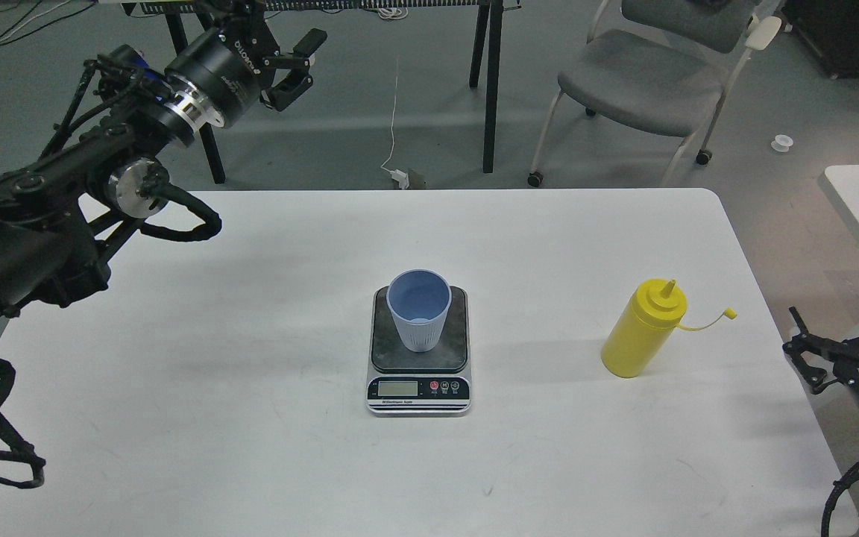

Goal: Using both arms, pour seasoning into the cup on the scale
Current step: 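Release the cup on the scale and raise the left arm away, then reach the right gripper to the yellow squeeze bottle and grasp it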

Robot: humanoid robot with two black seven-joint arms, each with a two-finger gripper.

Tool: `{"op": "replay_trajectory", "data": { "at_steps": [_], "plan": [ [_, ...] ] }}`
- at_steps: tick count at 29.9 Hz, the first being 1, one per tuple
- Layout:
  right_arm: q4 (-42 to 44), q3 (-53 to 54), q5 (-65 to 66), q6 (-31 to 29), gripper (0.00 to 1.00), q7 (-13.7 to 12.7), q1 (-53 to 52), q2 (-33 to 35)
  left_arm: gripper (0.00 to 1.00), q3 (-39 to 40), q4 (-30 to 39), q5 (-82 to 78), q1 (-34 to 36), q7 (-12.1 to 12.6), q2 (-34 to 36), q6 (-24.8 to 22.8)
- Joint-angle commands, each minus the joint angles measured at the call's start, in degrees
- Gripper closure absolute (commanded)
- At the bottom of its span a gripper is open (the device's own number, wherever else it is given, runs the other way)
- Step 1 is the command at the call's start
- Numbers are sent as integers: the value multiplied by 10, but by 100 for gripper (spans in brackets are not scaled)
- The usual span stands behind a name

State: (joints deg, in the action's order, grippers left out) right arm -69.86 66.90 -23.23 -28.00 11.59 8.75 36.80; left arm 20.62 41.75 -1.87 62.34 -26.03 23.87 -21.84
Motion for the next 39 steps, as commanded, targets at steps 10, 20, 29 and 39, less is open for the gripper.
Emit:
{"op": "replay_trajectory", "data": {
  "at_steps": [10,20,29,39],
  "plan": [
    [-42,-97,4,0,0,2,27,-133,0,147,-46,153,-70,40,0,2],
    [28,-99,9,0,1,2,-10,-199,0,147,-46,152,-71,40,4,5],
    [72,-99,12,0,3,0,-65,-216,0,145,-46,147,-71,40,7,2],
    [111,-98,20,0,6,0,-97,-249,0,144,-45,146,-74,38,21,3]
  ]
}}
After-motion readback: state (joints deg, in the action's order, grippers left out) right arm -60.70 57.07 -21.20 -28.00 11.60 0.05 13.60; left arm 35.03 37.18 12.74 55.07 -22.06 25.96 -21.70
